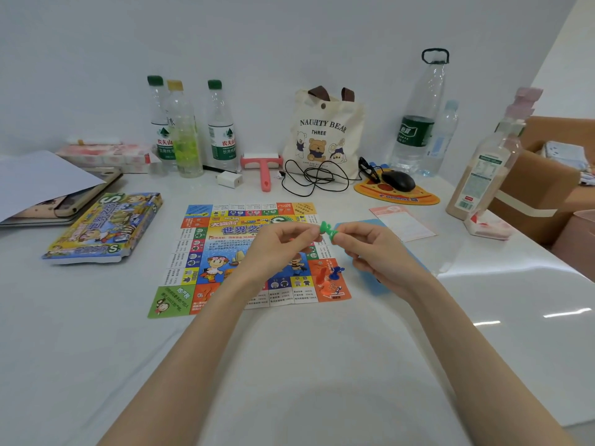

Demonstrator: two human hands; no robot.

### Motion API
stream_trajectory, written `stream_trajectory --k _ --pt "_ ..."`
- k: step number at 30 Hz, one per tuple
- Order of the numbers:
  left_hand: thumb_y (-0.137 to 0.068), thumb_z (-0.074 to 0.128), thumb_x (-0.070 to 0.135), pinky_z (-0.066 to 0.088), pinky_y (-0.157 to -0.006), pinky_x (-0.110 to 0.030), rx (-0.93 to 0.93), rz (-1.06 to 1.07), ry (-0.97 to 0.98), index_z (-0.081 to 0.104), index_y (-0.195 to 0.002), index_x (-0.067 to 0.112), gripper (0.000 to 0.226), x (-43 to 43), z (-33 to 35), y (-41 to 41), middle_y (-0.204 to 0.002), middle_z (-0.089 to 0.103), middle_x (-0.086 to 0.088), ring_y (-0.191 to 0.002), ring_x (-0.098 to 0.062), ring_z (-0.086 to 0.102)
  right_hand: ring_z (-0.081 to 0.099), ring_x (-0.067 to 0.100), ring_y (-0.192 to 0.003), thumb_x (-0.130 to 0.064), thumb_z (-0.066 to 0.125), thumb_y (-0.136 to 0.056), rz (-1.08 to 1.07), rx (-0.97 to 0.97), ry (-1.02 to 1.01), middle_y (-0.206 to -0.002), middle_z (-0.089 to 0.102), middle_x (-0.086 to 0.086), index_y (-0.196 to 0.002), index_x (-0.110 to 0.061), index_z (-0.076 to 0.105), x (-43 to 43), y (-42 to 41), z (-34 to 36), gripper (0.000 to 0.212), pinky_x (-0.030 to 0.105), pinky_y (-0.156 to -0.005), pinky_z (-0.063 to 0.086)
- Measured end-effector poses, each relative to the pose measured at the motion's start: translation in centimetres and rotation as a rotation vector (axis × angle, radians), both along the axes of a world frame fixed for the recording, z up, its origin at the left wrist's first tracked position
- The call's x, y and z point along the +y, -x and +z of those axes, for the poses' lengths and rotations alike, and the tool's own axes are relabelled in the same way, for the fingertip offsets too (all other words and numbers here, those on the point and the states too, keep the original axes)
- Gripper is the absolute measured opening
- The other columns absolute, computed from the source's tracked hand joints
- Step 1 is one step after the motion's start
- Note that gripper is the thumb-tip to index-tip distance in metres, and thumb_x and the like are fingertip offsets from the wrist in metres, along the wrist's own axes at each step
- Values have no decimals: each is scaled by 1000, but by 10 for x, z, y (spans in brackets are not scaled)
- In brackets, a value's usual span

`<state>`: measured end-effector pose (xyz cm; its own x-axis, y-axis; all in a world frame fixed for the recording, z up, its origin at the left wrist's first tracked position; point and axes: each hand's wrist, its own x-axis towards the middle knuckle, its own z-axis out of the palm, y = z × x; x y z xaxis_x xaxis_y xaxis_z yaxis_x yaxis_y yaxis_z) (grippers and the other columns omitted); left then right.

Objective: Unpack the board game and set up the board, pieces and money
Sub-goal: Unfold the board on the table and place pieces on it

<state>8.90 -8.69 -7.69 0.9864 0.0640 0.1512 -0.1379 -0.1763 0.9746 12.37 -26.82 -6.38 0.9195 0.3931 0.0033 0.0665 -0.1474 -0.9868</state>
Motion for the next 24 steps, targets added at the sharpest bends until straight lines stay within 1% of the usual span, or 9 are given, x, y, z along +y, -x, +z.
stream_trajectory --k 3,6,9,14,16,18,19,22,24 --pt "-89 65 29 53 -67 -12 -9 12 11 70 -90 29 5 1 -1 0 -80 72 15 -70 6 65 49 1 -51 -18 66 -89 7 -14 11 -66 66 -10 -95 -14 68 0 2 0 8 14 -42 31" --pt "-89 66 28 55 -70 -14 -8 30 2 72 -90 26 6 1 -2 -1 -85 73 8 -73 3 66 48 0 -47 -18 68 -88 -5 -51 46 -66 67 -11 -94 -13 70 0 4 1 8 13 -42 30" --pt "-88 67 28 54 -70 -14 -29 67 -45 72 -88 27 5 3 -3 -2 -86 74 5 -74 0 66 45 -1 -45 -23 69 -88 -61 -113 158 -63 65 -16 -94 -19 73 -2 6 5 8 10 -38 29" --pt "-87 68 30 49 -62 -9 -100 127 -245 70 -84 28 5 8 -3 -3 -82 69 13 -69 2 62 47 0 -55 -28 65 -90 -125 -341 279 -90 71 -16 -91 -28 73 -2 4 8 8 13 -47 38" --pt "-87 68 30 47 -63 -7 -122 125 -298 70 -84 28 4 8 -3 -3 -81 68 16 -71 1 62 45 7 -61 -30 66 -89 -130 -427 336 -78 67 -24 -88 -30 72 0 6 10 6 11 -45 36" --pt "-87 68 30 49 -66 -10 -143 115 -332 71 -84 30 3 7 -4 -3 -82 68 17 -75 -2 63 43 7 -59 -29 67 -88 -133 -461 379 -60 59 -31 -88 -28 72 1 8 11 5 10 -38 35" --pt "-86 69 30 51 -67 -13 -153 108 -341 71 -85 30 3 6 -4 -3 -82 68 17 -75 -3 64 44 6 -58 -29 68 -88 -135 -474 390 -57 57 -31 -86 -28 72 3 8 11 4 10 -39 35" --pt "-86 69 30 52 -69 -16 -170 92 -351 71 -84 32 3 3 -4 -3 -80 68 17 -75 -1 64 50 -4 -58 -28 71 -85 -153 -529 398 -69 63 -23 -78 -32 69 5 9 10 8 9 -52 37" --pt "-86 69 28 53 -71 -18 -186 85 -341 71 -84 32 4 1 -3 -2 -81 69 16 -76 -2 64 52 -12 -61 -27 72 -84 -159 -538 412 -73 64 -21 -78 -29 69 4 9 9 7 7 -56 36"
